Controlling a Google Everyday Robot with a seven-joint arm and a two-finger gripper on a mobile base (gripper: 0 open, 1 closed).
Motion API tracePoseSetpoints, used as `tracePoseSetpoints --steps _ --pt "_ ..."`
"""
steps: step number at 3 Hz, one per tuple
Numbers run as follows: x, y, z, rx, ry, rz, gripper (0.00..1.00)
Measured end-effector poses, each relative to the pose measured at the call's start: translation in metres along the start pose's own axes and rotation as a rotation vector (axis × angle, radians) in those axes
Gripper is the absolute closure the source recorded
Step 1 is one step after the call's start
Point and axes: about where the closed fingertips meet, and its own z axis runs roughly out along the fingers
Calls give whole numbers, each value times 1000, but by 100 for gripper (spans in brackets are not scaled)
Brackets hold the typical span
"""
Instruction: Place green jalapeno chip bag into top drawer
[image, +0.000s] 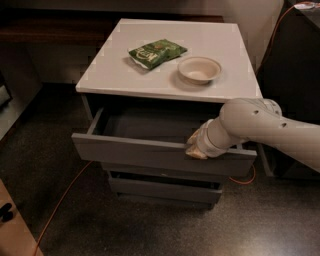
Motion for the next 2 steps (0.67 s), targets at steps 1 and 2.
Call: tracePoseSetpoints --steps 1,2 --pt "0 3 -1 -2 1 0 100" --pt "-3 29 -9 -11 16 -12 100"
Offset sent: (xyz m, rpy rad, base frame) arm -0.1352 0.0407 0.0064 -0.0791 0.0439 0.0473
